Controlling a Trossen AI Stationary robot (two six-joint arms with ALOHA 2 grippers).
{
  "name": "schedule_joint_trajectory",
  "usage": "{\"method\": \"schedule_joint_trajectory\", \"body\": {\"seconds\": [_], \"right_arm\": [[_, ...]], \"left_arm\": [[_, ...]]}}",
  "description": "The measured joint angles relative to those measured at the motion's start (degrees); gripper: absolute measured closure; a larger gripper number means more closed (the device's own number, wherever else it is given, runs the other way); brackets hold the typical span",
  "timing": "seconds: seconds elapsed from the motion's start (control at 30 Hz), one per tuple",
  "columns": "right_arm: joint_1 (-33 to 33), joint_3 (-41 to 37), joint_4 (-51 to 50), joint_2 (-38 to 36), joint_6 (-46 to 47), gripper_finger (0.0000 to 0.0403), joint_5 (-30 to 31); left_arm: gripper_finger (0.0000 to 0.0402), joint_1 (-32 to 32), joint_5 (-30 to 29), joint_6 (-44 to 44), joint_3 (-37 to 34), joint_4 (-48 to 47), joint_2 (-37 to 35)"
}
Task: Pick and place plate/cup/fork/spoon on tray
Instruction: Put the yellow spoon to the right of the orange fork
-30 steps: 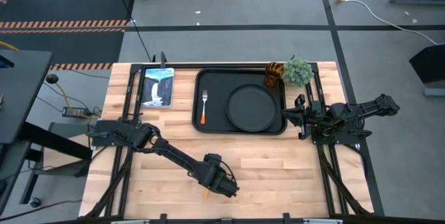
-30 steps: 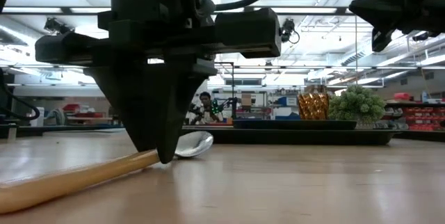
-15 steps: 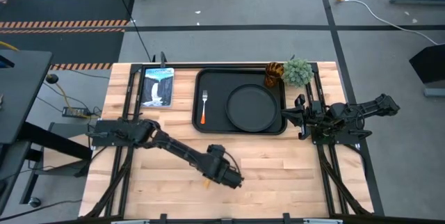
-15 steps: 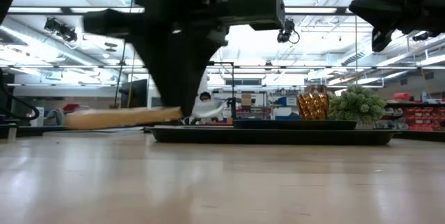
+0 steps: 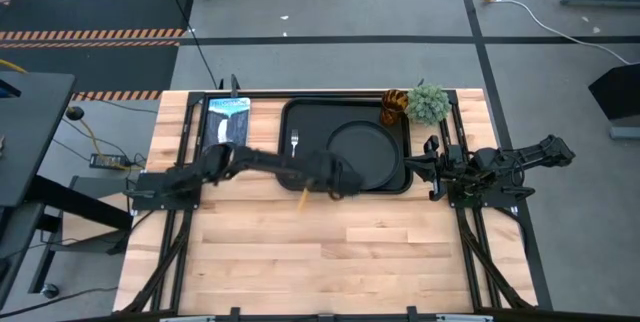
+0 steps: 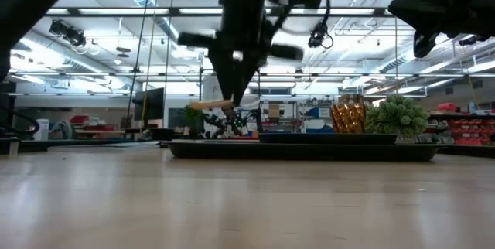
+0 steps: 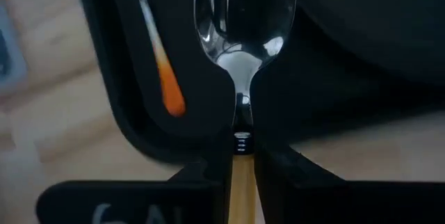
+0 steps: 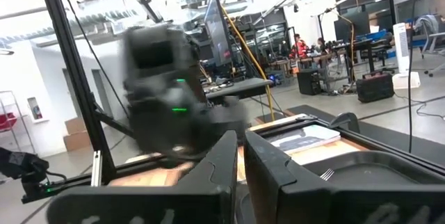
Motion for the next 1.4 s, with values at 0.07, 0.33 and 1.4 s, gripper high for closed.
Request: {"method": "schedule_joint_trajectory", "body": {"seconds": [0.07, 0.33, 1.4], "right_arm": [[0.01, 0.0, 0.02, 0.0, 0.0, 0.0369, 0.0], [0.0, 0.0, 0.0, 0.0, 0.0, 0.0369, 0.0], [0.0, -0.01, 0.02, 0.0, 0.0, 0.0369, 0.01]], "left_arm": [[0.0352, 2.97, 0.04, 1.78, -0.71, 0.61, 0.04], [0.0352, 10.89, 2.86, 4.76, -4.71, 10.97, 0.02], [0.0352, 16.26, 10.4, 4.56, -15.56, 21.15, -0.11]]}}
